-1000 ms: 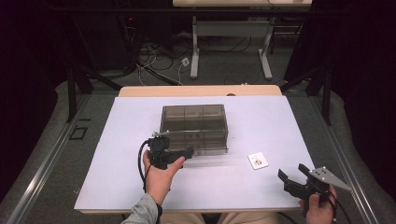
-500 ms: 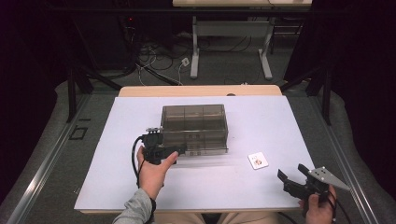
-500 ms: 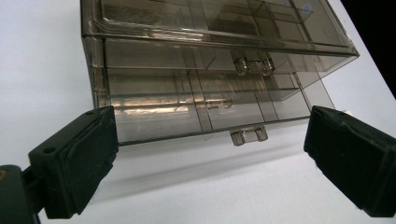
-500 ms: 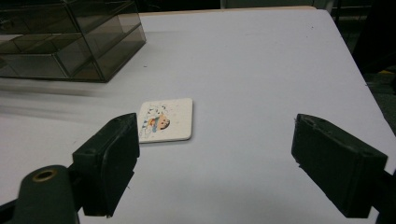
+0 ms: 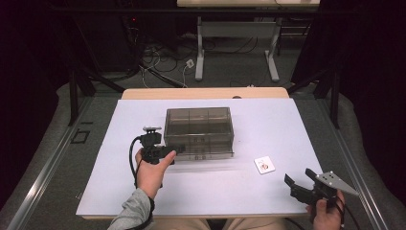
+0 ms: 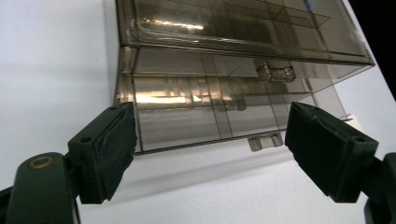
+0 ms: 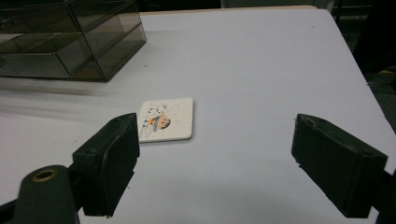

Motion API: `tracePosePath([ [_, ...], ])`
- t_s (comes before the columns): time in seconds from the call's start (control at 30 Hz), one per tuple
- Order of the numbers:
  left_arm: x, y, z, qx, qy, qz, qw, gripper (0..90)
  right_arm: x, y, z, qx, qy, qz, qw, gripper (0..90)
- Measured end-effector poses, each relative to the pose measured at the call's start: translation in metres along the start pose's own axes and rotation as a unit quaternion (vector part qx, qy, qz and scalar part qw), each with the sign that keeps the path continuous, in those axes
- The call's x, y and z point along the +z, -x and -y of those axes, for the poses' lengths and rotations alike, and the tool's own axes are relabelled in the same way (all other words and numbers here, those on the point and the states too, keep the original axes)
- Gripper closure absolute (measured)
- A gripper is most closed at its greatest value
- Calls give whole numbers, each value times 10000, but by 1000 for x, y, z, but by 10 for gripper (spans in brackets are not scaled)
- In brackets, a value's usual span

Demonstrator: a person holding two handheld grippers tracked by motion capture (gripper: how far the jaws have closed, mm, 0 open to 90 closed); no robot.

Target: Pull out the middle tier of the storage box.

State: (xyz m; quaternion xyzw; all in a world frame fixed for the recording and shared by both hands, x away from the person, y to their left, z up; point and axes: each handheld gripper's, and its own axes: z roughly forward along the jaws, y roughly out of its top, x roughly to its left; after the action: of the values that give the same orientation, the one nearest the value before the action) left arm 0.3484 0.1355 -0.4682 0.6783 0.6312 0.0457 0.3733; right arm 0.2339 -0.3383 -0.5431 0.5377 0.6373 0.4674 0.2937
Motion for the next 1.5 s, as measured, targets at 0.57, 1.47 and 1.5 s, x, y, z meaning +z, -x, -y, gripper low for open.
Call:
tracePosePath([
  [0.57, 3, -13, -5, -104, -203, -191, 9996, 557, 0, 0, 0, 3, -50, 15, 10000, 151],
  [1.47, 22, -24, -7, -152, -438, -480, 9978, 698, 2, 0, 1, 15, -42, -11, 10000, 152],
  [1.5, 22, -24, -7, -181, -426, -481, 9978, 700, 2, 0, 1, 14, -42, -14, 10000, 152],
])
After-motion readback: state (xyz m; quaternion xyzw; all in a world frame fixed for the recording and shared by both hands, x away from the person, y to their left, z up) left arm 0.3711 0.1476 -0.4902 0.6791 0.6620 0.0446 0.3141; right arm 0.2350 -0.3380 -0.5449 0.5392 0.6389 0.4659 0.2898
